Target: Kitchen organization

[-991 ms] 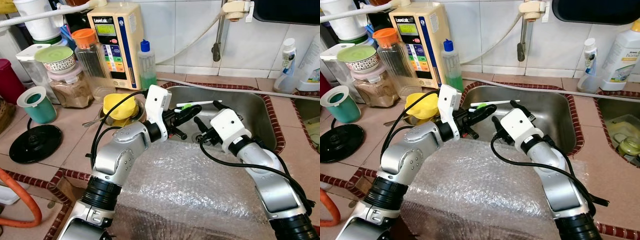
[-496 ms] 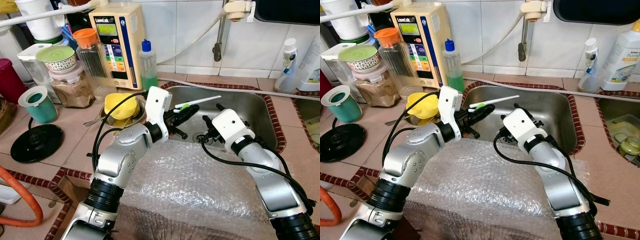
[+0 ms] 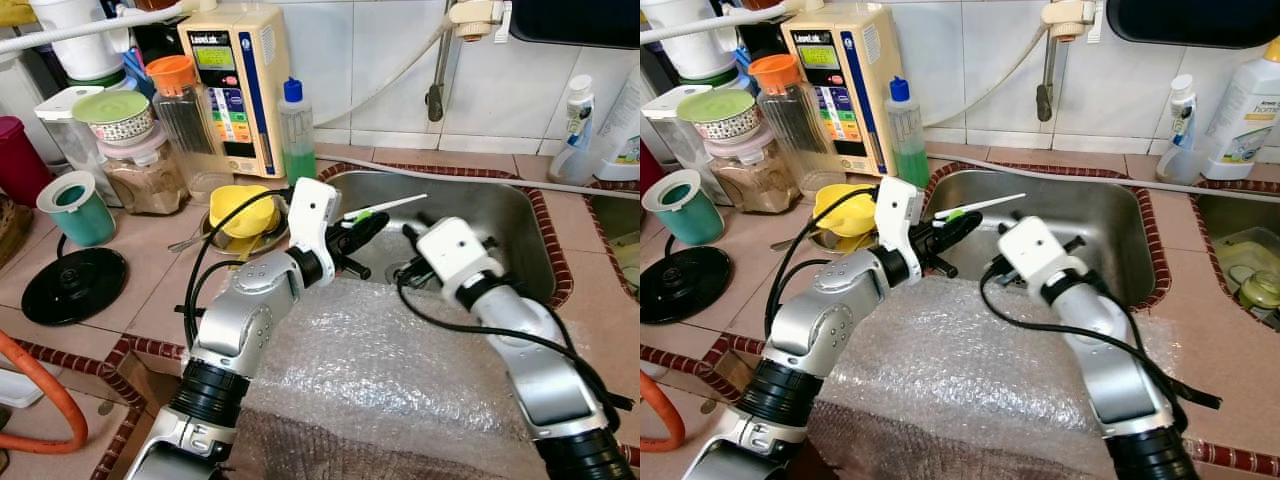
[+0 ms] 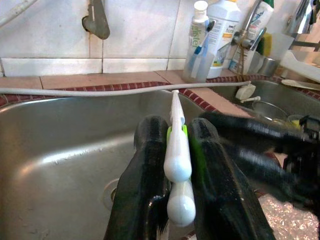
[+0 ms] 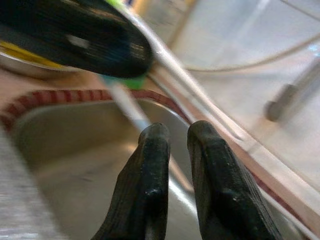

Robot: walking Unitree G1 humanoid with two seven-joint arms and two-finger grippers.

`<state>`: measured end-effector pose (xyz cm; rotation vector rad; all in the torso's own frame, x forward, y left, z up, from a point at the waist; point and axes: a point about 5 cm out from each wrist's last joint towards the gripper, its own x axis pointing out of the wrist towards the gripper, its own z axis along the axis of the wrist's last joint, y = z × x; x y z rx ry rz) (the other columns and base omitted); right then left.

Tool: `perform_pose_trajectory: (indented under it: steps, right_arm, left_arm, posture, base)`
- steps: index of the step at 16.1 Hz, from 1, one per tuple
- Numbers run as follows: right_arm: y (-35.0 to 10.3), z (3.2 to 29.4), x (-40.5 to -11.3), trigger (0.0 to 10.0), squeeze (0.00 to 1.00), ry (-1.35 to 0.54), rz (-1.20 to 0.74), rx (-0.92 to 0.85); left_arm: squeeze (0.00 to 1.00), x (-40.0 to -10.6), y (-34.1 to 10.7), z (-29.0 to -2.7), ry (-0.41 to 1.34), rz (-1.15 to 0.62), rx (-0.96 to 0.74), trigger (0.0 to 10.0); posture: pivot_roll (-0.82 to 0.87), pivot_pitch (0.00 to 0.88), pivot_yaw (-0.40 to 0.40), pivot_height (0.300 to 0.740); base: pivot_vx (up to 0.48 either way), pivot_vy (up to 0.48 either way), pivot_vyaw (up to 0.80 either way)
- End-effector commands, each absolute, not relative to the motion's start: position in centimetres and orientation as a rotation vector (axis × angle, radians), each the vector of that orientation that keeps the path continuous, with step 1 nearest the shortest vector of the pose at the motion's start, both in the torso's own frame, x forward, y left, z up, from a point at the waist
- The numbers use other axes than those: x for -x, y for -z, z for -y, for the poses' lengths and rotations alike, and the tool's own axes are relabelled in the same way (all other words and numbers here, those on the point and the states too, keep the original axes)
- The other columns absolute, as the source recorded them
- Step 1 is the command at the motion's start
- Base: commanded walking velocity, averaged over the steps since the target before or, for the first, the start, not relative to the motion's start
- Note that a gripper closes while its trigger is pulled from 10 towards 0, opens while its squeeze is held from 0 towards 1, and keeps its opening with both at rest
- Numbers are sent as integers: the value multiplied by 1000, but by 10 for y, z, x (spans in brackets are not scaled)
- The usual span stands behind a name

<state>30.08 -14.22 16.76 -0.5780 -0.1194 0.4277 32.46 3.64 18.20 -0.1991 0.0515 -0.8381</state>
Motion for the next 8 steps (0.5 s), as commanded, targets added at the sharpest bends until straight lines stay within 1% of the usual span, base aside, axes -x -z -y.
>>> perform_pose_trajectory:
  steps: [1,2,3,4,5,6,7,8]
  right_arm:
    - [-173,133,-296,0,0,-496,151,570]
    - [-172,131,-293,0,0,-524,149,570]
    - [-171,131,-291,3137,0,-545,144,578]
    - [-171,133,-291,4745,0,-538,141,583]
    - [-170,137,-293,10000,0,-515,135,594]
    - [-169,140,-296,10000,0,-496,131,616]
    - [-169,142,-298,10000,1000,-469,132,616]
    - [-170,143,-299,10000,1000,-455,133,604]
  left_arm:
    - [0,-325,-181,-39,833,-55,187,3098]
    - [0,-325,-181,-40,830,-54,184,3137]
    - [0,-326,-180,-41,824,-55,182,3176]
    - [0,-326,-180,-42,823,-55,181,3176]
    - [0,-325,-180,-42,823,-56,181,3176]
    - [0,-325,-180,-41,826,-57,179,3176]
    - [0,-325,-180,-41,827,-57,180,3216]
    - [0,-325,-180,-40,829,-57,179,3216]
  posture:
    - [-101,0,104,740]
    - [-101,0,105,740]
    - [-100,0,105,740]
    - [-100,0,105,740]
    - [-101,0,107,740]
    - [-101,0,107,740]
    - [-101,0,107,740]
    - [-104,0,110,740]
  base:
    - [0,0,0]
    - [0,0,0]
    - [0,0,0]
    - [0,0,0]
    - [0,0,0]
    - [0,0,0]
    - [0,0,0]
    - [0,0,0]
